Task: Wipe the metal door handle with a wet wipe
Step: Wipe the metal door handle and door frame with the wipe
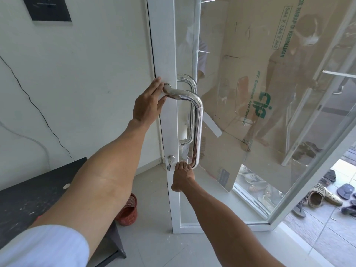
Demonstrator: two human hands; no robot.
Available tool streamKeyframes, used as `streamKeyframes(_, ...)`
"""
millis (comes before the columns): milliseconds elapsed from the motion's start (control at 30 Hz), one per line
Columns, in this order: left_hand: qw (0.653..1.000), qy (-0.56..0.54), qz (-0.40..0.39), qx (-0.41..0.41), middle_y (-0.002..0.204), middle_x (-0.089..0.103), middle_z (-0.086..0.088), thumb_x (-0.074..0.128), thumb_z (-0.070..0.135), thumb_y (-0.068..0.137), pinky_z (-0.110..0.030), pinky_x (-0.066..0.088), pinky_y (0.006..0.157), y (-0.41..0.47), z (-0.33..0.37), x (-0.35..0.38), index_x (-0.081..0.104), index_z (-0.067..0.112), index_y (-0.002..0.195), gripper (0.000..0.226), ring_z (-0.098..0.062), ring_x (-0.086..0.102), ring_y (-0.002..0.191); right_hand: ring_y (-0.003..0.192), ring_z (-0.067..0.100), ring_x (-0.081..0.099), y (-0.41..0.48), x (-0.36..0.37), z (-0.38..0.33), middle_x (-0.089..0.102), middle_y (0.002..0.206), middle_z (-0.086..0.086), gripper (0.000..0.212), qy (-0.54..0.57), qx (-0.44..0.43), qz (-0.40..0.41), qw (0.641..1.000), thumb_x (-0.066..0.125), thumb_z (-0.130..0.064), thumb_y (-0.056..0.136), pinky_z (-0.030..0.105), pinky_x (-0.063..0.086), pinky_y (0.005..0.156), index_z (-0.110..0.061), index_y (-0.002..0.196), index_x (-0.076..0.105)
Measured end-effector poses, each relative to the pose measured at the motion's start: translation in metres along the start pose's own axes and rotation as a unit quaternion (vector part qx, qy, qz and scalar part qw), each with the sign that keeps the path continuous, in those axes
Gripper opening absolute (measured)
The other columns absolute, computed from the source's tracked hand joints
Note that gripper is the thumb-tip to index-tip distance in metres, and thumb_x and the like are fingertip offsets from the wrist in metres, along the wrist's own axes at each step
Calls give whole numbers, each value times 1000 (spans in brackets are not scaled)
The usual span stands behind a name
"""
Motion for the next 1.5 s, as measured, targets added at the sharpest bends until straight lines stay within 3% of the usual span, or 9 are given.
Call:
streamKeyframes(533,998,-10,55,-6,144,51,-8,52,24,97,-31,54,90,-6,2,3,57,5,132,40,-19,54,128,149,29,-2,25,-7,-19,-7,159,22,102,50,-34,-6,998,60,-31,86,44,8,121,7,148,-12)
streamKeyframes(633,998,-13,60,-3,144,51,-8,51,24,97,-31,54,90,-5,1,3,57,4,132,40,-19,54,128,147,34,9,23,-6,-16,4,157,26,101,-11,-44,18,999,62,-32,86,42,15,120,10,148,-6)
streamKeyframes(767,997,-14,76,-6,143,51,-9,52,22,97,-32,54,90,-7,0,3,57,4,131,40,-20,54,128,133,37,36,14,-8,-20,31,146,30,73,-87,-60,64,992,56,-25,90,41,23,115,10,144,24)
streamKeyframes(833,996,-18,82,-3,143,52,-9,52,22,97,-32,54,90,-8,2,4,57,3,131,39,-20,54,128,131,37,38,13,-4,-22,34,143,30,70,-100,-49,73,991,55,-25,89,40,21,115,10,144,26)
streamKeyframes(1000,996,-20,85,1,142,52,-10,52,23,97,-31,53,92,-9,1,4,57,3,131,40,-20,54,127,146,36,15,23,-5,-23,1,157,29,98,-33,-35,99,994,61,-30,87,38,13,119,9,149,-4)
streamKeyframes(1200,996,-34,79,-21,143,51,-10,53,22,97,-30,52,92,-8,-1,8,57,3,132,40,-21,55,127,149,32,-1,30,-6,-23,-12,158,24,102,9,-41,72,996,62,-27,87,39,6,122,4,149,-12)
streamKeyframes(1400,996,-43,78,-24,144,50,-10,53,21,98,-31,52,93,-8,-2,9,56,2,133,40,-22,55,127,138,40,27,20,-11,-26,20,150,30,82,-42,-94,136,985,60,-20,87,43,18,119,13,146,13)
streamKeyframes(1500,995,-46,86,-24,144,50,-11,53,20,98,-31,53,94,-9,-1,10,55,1,133,40,-22,54,127,136,42,29,13,-2,-26,26,147,31,66,-93,-122,172,973,55,-16,91,45,19,119,12,143,27)
Point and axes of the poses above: each hand's wrist, its own y-axis towards the middle knuckle, its own x-axis out of the palm, z = x × y, the point moved 9 cm from there along y, towards the middle knuckle
